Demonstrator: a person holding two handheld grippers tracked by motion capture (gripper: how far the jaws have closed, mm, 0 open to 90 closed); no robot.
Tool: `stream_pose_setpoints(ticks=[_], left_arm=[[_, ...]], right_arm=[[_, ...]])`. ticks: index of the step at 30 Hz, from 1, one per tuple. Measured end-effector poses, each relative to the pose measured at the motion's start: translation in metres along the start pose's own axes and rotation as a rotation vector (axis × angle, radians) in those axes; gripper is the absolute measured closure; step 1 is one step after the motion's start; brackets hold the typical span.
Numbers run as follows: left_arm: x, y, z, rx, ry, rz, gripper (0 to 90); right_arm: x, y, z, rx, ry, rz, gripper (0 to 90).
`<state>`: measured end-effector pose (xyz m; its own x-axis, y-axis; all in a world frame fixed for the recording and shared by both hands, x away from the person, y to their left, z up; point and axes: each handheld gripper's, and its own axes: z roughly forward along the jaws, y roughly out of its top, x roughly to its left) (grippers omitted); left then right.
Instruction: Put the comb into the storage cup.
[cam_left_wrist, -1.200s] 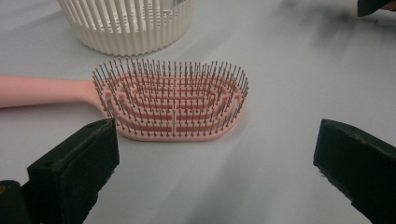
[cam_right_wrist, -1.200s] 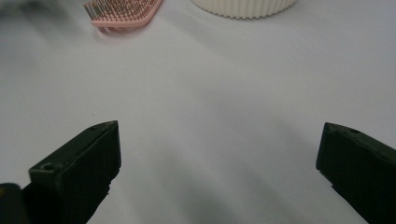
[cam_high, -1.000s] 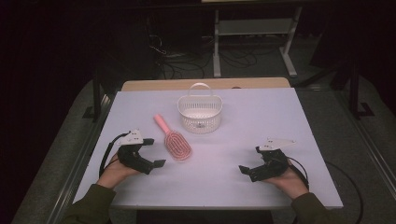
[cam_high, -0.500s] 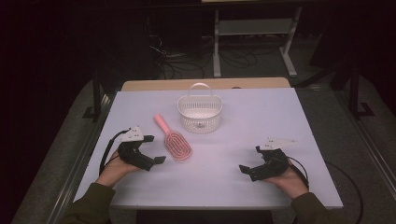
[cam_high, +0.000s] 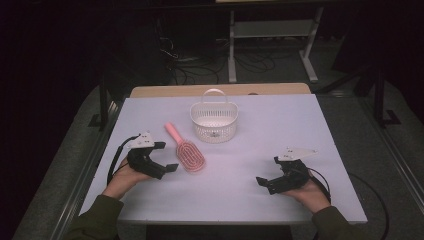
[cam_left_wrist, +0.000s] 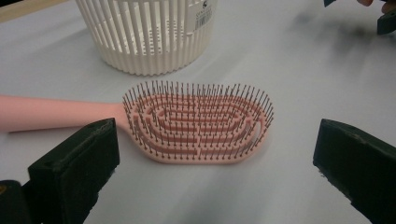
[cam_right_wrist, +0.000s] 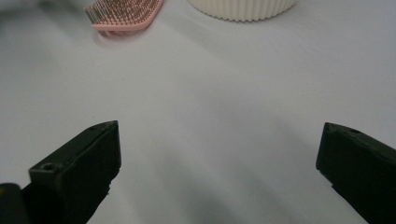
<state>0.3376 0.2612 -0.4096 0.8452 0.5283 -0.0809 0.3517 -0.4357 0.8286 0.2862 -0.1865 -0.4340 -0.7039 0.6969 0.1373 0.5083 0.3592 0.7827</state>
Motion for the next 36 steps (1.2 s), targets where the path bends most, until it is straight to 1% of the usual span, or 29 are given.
stream_pose_setpoints(ticks=[16,27,35,36], left_arm=[[0.005,0.008,0.003,-0.015,0.004,-0.003,0.2],[0.008,0.013,0.005,-0.017,0.003,-0.003,0.2],[0.014,0.018,0.005,-0.024,0.012,-0.005,0.3],[0.014,0.018,0.005,-0.03,0.012,-0.011,0.3]], right_arm=[[-0.001,0.0,-0.001,-0.006,0.003,0.006,0.0],[-0.001,0.0,-0.001,-0.006,0.007,0.008,0.0],[-0.001,0.0,-0.001,-0.007,0.007,0.01,0.0],[-0.001,0.0,-0.001,-0.009,0.008,0.011,0.0]])
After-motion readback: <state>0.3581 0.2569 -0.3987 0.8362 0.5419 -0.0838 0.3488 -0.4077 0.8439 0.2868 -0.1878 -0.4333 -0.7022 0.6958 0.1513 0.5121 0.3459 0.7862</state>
